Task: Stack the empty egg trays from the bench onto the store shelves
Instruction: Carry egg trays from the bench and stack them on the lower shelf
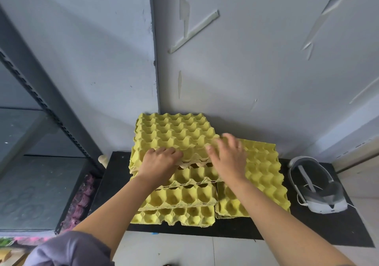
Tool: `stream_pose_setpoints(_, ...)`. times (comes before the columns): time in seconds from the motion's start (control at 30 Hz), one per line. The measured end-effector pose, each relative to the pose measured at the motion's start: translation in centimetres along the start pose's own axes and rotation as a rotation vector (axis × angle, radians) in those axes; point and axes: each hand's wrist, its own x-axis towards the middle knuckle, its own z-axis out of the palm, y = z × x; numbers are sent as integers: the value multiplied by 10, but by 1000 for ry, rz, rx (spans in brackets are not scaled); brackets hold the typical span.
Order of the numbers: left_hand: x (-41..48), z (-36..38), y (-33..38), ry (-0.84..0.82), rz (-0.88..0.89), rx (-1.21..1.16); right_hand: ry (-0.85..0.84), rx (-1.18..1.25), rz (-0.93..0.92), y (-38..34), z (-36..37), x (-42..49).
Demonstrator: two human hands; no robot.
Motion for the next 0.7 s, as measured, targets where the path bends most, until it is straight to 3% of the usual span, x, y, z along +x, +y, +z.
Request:
stream_pose_setpoints(0.07, 2, -2, -1, -1, -10, -9, 1, 120, 277, 3, -6, 7)
stream_pose_setpoints(0.2, 4, -8, -1, -24, 22, -6, -210, 984, 892, 2, -14, 18)
stream_pose_setpoints(0.23, 5, -9, -3, -54, 30, -13, -217, 1082, 978, 3, -14, 19)
stream_pose_setpoints(0.33, 7, -10, -11, -41, 88, 12, -248, 1035, 1043, 11, -7, 21)
stream_pose_setpoints(0.43, 8, -13, -20, -22, 36, -42, -283, 957, 1006, 7, -2, 23)
stream_pose_setpoints(0.53, 10, -17, -28, -171, -251, -121, -306, 927, 965, 3, -5, 30)
stream_pose_setpoints(0.7, -4, -7, -42, -433, -579, -197, -457, 942, 1043, 0, -20, 34)
